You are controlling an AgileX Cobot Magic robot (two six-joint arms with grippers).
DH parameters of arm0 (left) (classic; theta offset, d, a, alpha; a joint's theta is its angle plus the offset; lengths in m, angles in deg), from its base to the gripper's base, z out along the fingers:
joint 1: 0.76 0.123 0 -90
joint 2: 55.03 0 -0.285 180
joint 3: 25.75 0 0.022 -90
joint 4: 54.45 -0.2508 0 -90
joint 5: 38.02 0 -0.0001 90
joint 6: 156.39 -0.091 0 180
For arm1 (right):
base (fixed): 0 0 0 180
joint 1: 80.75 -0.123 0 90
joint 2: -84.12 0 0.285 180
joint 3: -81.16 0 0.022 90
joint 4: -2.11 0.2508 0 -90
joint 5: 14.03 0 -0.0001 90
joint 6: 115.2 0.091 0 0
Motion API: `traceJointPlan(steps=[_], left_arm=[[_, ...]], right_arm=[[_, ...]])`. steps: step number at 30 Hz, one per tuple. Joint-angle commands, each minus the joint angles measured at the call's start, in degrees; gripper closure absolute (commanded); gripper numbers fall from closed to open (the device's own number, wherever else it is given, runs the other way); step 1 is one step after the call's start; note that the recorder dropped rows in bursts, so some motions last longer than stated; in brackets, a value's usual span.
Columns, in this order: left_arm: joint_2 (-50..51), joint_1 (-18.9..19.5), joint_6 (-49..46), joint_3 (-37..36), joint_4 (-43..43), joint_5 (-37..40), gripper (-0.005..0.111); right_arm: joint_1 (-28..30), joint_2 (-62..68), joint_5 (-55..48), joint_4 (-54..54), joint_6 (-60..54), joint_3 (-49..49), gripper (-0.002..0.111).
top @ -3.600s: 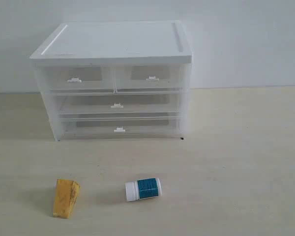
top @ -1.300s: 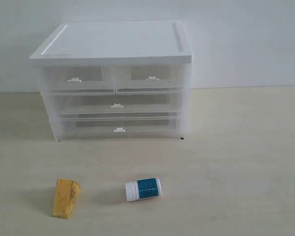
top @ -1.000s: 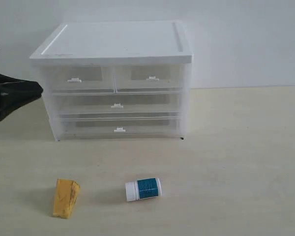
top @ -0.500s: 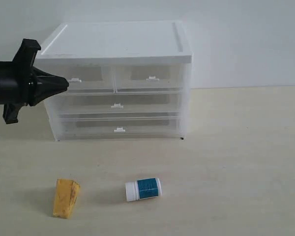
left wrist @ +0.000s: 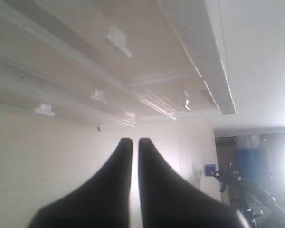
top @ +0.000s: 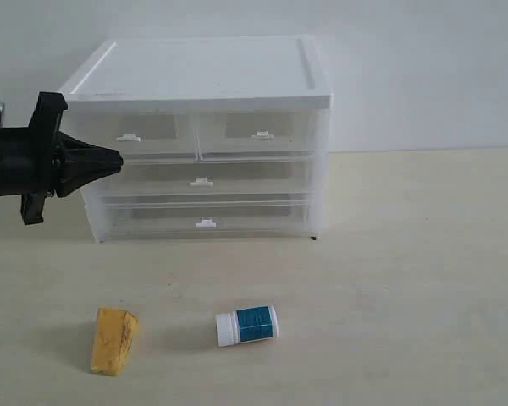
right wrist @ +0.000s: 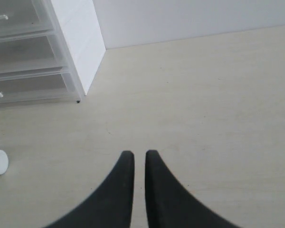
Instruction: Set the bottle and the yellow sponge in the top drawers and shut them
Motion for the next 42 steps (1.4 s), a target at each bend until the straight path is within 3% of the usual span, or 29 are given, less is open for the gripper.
traceJointPlan(steps=[1,10,17,20,21,22,23,25,26,29,30,35,39,42], left_arm=[[3.5,0.3,0.0,2.4,0.1,1.4,0.103],[6.8,0.9,-5.8,6.8,0.1,7.4,0.103],[6.8,0.7,-9.5,8.9,0.1,6.0,0.103],[6.7,0.6,-13.2,8.9,-1.2,6.1,0.092],[6.4,0.6,-14.2,8.9,-2.5,6.1,0.084],[5.5,0.6,-17.8,8.9,-5.4,5.9,0.066],[4.8,0.6,-19.2,8.9,-6.9,5.4,0.059],[3.5,0.6,-18.9,8.9,-10.2,3.7,0.055],[2.6,0.6,-18.8,8.9,-11.1,2.2,0.056],[-2.1,-3.0,-18.4,8.9,-17.7,-13.3,0.058],[-3.8,-6.7,-16.0,8.9,-21.0,-21.5,0.058],[-5.8,-17.0,-15.4,8.9,-21.6,-40.4,0.056],[-5.7,-19.4,-14.3,8.9,-20.0,-45.9,0.047],[-5.5,-19.4,-14.3,8.9,-20.0,-48.1,0.047]], right_arm=[[0.2,-0.4,0.2,0.0,-0.4,0.0,0.102],[0.2,-0.4,0.2,0.0,-0.4,0.0,0.102],[0.2,-0.4,0.2,0.0,-0.4,0.0,0.102],[0.2,-0.4,0.2,0.0,-0.4,0.0,0.102],[0.2,-0.4,0.2,0.0,-0.4,0.0,0.102],[0.2,-0.4,0.2,0.0,-0.4,0.0,0.102],[0.2,-0.4,0.2,0.0,-0.4,0.0,0.102],[0.2,-0.4,0.2,0.0,-0.4,0.0,0.102],[0.2,-0.4,0.2,0.0,-0.4,0.0,0.102],[0.2,-0.4,0.2,0.0,-0.4,0.0,0.102],[0.2,-0.4,0.2,0.0,-0.4,0.0,0.102],[0.2,-0.4,0.2,0.0,-0.4,0.0,0.102],[0.2,-0.4,0.2,0.0,-0.4,0.0,0.102],[0.2,-0.4,0.2,0.0,-0.4,0.0,0.102]])
